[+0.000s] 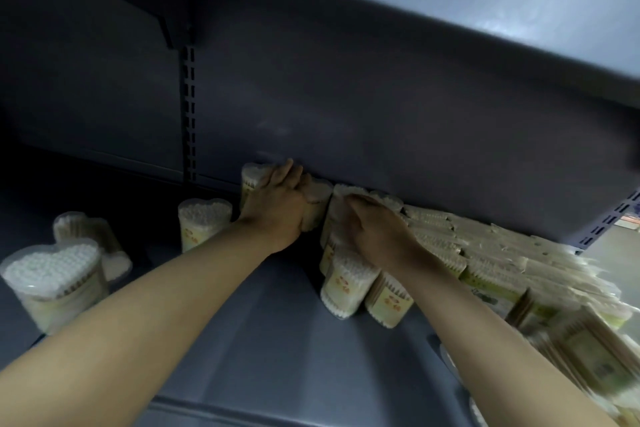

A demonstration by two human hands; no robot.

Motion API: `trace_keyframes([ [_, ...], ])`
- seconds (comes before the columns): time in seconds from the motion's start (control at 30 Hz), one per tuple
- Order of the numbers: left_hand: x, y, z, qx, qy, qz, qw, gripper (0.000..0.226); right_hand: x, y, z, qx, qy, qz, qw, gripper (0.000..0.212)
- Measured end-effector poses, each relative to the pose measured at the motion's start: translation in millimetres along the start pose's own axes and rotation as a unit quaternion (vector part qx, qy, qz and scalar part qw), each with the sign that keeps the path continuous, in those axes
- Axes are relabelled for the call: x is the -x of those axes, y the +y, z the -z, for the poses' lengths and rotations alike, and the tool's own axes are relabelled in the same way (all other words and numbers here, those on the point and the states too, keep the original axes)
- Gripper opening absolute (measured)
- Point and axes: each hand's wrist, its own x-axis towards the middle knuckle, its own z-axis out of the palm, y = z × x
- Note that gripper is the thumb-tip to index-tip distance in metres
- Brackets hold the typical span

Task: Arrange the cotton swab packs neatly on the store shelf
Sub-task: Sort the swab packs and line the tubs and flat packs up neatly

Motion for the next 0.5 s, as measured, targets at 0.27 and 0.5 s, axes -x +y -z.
trace_keyframes([
  [0.27,41.2,-39.6,45.7,0.021,0.078,0.046,0.996,0.03,2.0,-15.8,6.0,-0.032,0.094,0.002,0.995,0.033],
  [0.5,74.0,-73.5,56.8,0.124,-0.007,0.098,0.987,0.029,4.4,-36.6,2.9,-0.049,0.082,0.017,0.995,0.032],
])
